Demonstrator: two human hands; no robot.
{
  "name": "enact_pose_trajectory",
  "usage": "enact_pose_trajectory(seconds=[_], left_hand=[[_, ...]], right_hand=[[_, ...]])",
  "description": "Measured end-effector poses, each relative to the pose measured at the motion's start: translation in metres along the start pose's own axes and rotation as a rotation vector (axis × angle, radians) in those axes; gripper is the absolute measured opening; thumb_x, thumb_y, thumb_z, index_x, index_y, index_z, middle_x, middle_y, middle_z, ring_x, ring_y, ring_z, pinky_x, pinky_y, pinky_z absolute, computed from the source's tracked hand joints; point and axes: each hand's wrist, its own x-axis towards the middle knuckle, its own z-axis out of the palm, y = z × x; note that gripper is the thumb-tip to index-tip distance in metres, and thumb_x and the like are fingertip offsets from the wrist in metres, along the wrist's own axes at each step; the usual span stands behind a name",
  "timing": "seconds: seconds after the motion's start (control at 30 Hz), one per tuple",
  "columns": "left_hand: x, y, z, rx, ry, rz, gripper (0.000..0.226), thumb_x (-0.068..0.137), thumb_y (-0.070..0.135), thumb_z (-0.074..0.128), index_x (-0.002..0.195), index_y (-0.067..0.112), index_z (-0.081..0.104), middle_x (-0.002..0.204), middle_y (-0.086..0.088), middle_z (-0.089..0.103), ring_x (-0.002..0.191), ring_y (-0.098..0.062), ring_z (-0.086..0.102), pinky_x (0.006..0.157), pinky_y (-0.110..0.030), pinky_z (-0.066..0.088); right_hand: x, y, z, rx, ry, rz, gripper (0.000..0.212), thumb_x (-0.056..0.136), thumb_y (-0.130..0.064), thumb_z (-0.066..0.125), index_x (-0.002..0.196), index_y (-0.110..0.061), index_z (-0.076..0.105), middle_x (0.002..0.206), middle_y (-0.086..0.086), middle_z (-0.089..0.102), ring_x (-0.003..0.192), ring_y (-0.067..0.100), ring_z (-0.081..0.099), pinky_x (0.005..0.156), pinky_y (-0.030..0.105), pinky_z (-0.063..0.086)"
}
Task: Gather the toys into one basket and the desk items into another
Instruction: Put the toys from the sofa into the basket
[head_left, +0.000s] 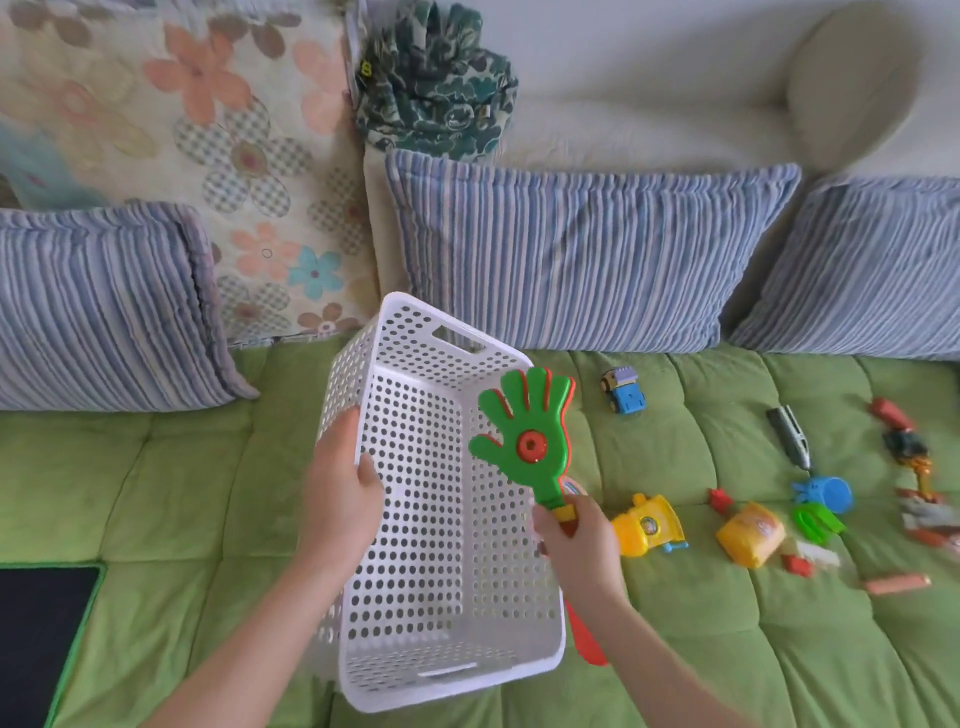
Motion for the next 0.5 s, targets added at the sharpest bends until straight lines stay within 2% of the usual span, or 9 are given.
enact_pose_trajectory(seconds=[0.1, 0.2, 0.3, 0.37, 0.43, 0.5], left_hand=[[0.002, 0.005, 0.007, -0.029, -0.021, 0.023, 0.051, 0.091, -0.006, 0.041, 0.139, 0.01, 0.036, 0.142, -0.002, 0.042, 0.13, -0.012, 0.037, 0.102, -0.018, 0.021], [0.004, 0.007, 0.014, -0.057, -0.043, 0.035, 0.051, 0.09, -0.006, 0.041, 0.138, 0.011, 0.039, 0.131, 0.011, 0.042, 0.12, -0.001, 0.035, 0.103, -0.019, 0.023], [0.006, 0.004, 0.021, -0.059, -0.069, 0.046, 0.05, 0.09, -0.005, 0.042, 0.136, 0.014, 0.042, 0.134, 0.005, 0.048, 0.125, -0.01, 0.043, 0.107, -0.028, 0.031], [0.007, 0.006, 0.025, -0.052, -0.075, 0.058, 0.05, 0.09, -0.005, 0.042, 0.136, 0.016, 0.042, 0.131, 0.007, 0.049, 0.122, -0.009, 0.045, 0.106, -0.029, 0.033], [0.009, 0.01, 0.029, -0.049, -0.074, 0.057, 0.05, 0.09, -0.006, 0.042, 0.136, 0.015, 0.041, 0.126, 0.012, 0.045, 0.118, -0.005, 0.043, 0.104, -0.026, 0.032], [0.011, 0.011, 0.031, -0.055, -0.081, 0.046, 0.051, 0.09, -0.005, 0.042, 0.138, 0.015, 0.04, 0.134, 0.008, 0.046, 0.123, -0.011, 0.045, 0.108, -0.035, 0.035]], right_hand=[[-0.004, -0.01, 0.025, 0.099, -0.081, 0.056, 0.016, 0.087, -0.021, 0.06, 0.091, -0.006, 0.056, 0.073, 0.005, 0.065, 0.059, 0.017, 0.064, 0.048, 0.022, 0.044], [-0.001, -0.019, 0.046, 0.2, -0.178, 0.155, 0.007, 0.09, -0.018, 0.055, 0.09, -0.012, 0.056, 0.082, 0.004, 0.066, 0.06, 0.009, 0.063, 0.052, 0.021, 0.047], [0.007, -0.022, 0.057, 0.286, -0.233, 0.228, 0.009, 0.094, -0.015, 0.048, 0.096, -0.01, 0.055, 0.089, 0.008, 0.065, 0.068, 0.011, 0.062, 0.062, 0.027, 0.049], [0.015, -0.019, 0.057, 0.229, -0.267, 0.25, 0.016, 0.095, -0.018, 0.045, 0.1, -0.007, 0.054, 0.084, 0.009, 0.061, 0.067, 0.012, 0.055, 0.058, 0.023, 0.044], [0.023, -0.011, 0.053, 0.119, -0.292, 0.278, 0.022, 0.095, -0.024, 0.045, 0.104, -0.006, 0.053, 0.074, 0.003, 0.052, 0.06, 0.01, 0.046, 0.05, 0.02, 0.036], [0.029, -0.002, 0.047, 0.026, -0.308, 0.239, 0.023, 0.094, -0.025, 0.043, 0.107, -0.008, 0.051, 0.072, -0.001, 0.049, 0.056, 0.008, 0.042, 0.047, 0.02, 0.032]])
